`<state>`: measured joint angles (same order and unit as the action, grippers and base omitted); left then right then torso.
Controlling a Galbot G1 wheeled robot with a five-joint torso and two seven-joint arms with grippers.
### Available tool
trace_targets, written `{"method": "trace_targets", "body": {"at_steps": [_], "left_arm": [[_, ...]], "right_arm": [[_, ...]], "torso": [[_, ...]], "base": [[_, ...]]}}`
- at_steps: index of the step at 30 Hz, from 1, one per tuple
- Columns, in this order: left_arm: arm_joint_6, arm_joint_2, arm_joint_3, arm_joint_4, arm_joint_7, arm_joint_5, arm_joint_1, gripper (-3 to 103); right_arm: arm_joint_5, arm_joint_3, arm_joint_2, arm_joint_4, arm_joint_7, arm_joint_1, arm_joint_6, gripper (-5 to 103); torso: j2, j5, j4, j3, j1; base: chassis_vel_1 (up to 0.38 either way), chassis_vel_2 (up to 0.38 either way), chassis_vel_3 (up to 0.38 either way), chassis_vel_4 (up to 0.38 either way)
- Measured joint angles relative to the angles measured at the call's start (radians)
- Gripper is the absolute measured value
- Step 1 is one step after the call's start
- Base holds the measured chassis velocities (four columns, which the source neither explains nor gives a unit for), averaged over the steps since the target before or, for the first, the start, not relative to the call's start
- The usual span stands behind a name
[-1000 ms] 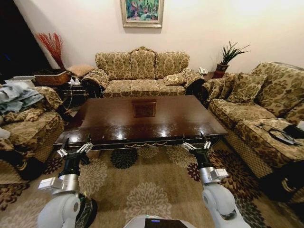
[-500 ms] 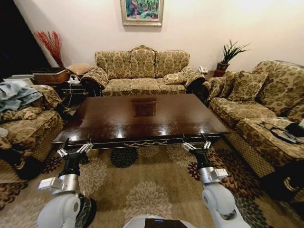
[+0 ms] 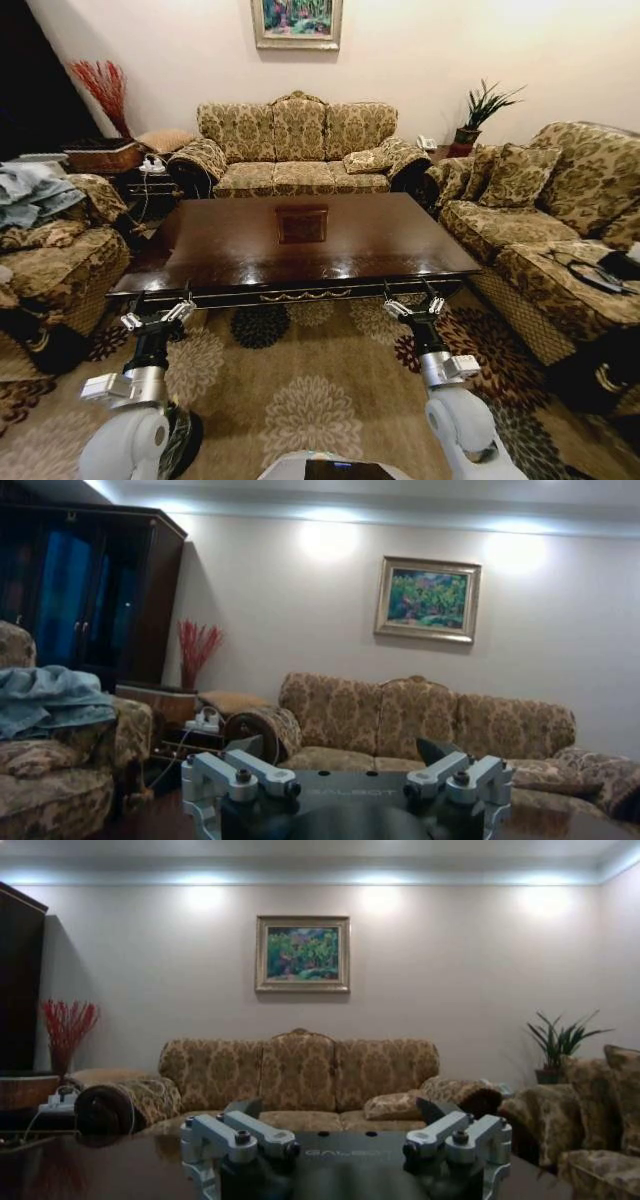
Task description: Move to the front of the table and place the trash on the table into the trash bin.
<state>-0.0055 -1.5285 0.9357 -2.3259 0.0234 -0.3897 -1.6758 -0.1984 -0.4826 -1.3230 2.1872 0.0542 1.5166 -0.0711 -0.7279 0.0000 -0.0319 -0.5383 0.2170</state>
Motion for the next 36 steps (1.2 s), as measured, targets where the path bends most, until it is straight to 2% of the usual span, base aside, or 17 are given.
{"method": "trace_targets", "body": {"at_steps": [11, 27, 36], "left_arm": [[0.000, 0.000, 0.000, 0.000, 0.000, 0.000, -0.001, 100], [0.000, 0.000, 0.000, 0.000, 0.000, 0.000, 0.000, 100], [0.000, 0.000, 0.000, 0.000, 0.000, 0.000, 0.000, 100]], "right_arm": [[0.000, 0.000, 0.000, 0.000, 0.000, 0.001, 0.000, 100], [0.000, 0.000, 0.000, 0.000, 0.000, 0.000, 0.000, 100], [0.000, 0.000, 0.000, 0.000, 0.000, 0.000, 0.000, 100]], "torso": [[0.047, 0.0001, 0.0000, 0.028, -0.021], [0.119, -0.0001, -0.0001, 0.069, -0.051], [0.135, -0.0001, 0.0000, 0.079, -0.056]], "base": [[0.186, -0.171, -0.155, 0.186], [0.046, 0.072, 0.067, 0.044], [0.032, 0.032, 0.033, 0.038]]}}
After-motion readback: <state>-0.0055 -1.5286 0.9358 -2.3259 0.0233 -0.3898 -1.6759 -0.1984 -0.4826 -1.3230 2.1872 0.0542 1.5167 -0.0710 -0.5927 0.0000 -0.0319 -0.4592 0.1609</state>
